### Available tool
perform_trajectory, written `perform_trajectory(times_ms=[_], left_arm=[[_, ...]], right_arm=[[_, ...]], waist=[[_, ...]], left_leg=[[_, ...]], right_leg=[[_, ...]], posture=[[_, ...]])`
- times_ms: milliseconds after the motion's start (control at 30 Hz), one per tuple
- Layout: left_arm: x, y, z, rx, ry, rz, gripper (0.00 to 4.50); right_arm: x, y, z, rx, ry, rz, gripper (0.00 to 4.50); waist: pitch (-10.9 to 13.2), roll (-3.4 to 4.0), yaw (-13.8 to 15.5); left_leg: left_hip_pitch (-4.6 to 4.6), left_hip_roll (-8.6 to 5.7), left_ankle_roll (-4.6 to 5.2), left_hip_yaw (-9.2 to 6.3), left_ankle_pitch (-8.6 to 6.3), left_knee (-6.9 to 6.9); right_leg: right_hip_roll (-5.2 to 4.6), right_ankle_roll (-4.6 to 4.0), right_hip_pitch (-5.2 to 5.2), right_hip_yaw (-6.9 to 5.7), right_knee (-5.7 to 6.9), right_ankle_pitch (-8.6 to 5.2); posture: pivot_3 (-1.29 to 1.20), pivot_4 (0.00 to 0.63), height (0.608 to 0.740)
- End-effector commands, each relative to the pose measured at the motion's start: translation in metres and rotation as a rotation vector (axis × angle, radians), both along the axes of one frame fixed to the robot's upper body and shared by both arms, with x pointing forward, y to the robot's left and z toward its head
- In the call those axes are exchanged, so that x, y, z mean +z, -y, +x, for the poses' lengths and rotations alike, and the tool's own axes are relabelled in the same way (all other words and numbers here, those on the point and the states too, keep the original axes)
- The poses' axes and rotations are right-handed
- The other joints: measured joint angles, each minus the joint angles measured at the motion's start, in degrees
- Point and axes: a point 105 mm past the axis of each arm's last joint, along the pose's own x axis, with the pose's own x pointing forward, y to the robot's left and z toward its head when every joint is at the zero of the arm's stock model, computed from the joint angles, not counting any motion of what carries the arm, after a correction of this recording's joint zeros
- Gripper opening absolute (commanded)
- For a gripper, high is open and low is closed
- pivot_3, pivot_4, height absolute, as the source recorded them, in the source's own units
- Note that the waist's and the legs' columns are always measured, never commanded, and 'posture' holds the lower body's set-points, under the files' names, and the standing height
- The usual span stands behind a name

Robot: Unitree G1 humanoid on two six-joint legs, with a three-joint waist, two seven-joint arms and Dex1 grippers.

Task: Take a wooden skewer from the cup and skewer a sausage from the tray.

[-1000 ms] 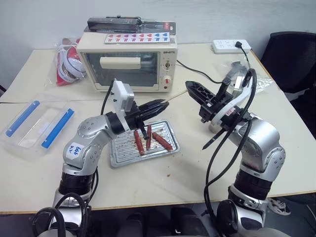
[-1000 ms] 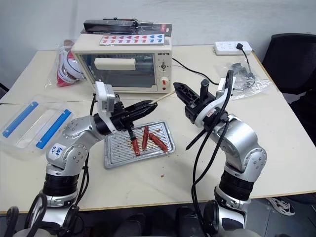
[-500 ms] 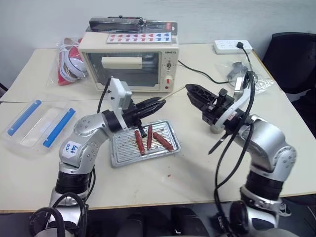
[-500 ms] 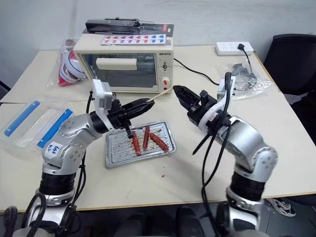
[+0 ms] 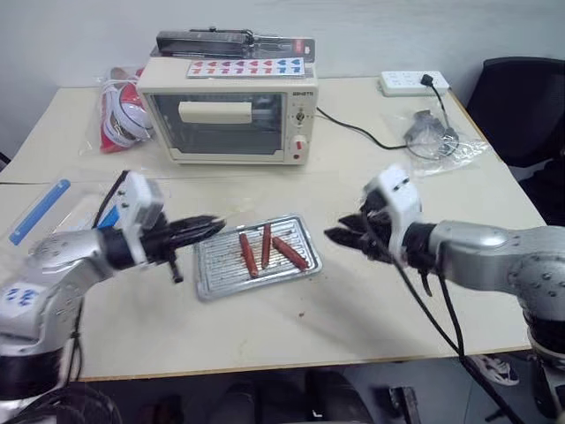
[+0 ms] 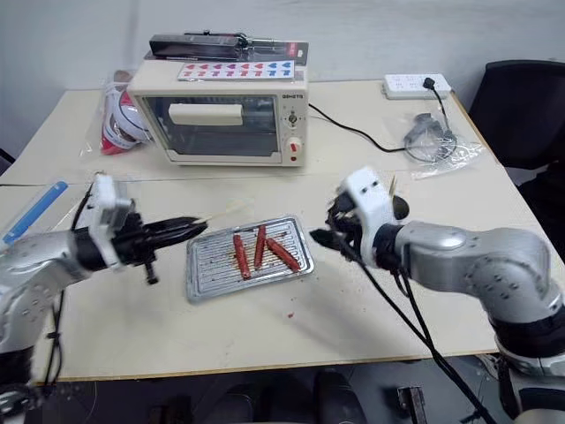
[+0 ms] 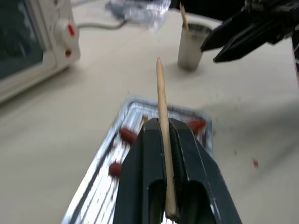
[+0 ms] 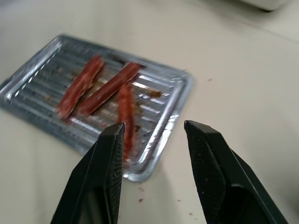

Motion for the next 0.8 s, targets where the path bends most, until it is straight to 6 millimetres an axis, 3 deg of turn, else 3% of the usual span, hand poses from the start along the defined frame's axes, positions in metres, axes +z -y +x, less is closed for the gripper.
perform_trajectory(times_ms=[33,100,267,600,800], left_arm=[[0.015,-0.011,-0.020,-0.034,0.015,0.058,0.00],[0.016,-0.016,-0.026,-0.032,-0.003,0.079,0.00],[0.019,-0.024,-0.031,0.011,-0.005,0.111,0.00],[0.021,-0.018,-0.035,0.018,0.000,0.106,0.00],[0.025,-0.018,-0.032,0.025,0.010,0.105,0.00]], right_arm=[[-0.003,-0.015,0.001,0.068,0.087,-0.050,2.11],[-0.008,-0.019,0.004,0.079,0.094,-0.053,2.11],[-0.023,-0.037,0.012,0.129,0.107,-0.110,3.06],[-0.042,-0.056,0.023,0.165,0.147,-0.162,3.06],[-0.053,-0.057,0.031,0.139,0.147,-0.177,3.06]], waist=[[0.04,-0.08,0.15],[0.05,-0.08,0.30],[0.06,-0.07,0.40],[0.06,-0.08,0.53],[0.06,-0.08,0.52]], left_leg=[[0.00,0.00,0.00,-0.01,0.00,0.00],[0.01,-0.01,0.00,-0.01,0.00,0.00],[0.02,-0.01,-0.02,0.00,0.00,-0.02],[0.02,-0.03,-0.02,0.01,-0.01,-0.03],[0.02,-0.04,-0.03,0.02,0.00,-0.03]], right_leg=[[0.00,0.00,0.01,-0.01,0.00,0.00],[-0.01,0.00,0.01,-0.01,-0.01,0.00],[0.00,-0.01,-0.03,-0.01,0.01,0.00],[0.01,0.00,-0.06,0.00,0.04,0.00],[0.02,-0.01,-0.08,0.00,0.07,0.00]], posture=[[0.00,0.150,0.740],[0.00,0.150,0.740],[0.00,0.150,0.740],[0.00,0.150,0.740],[0.00,0.150,0.740]])
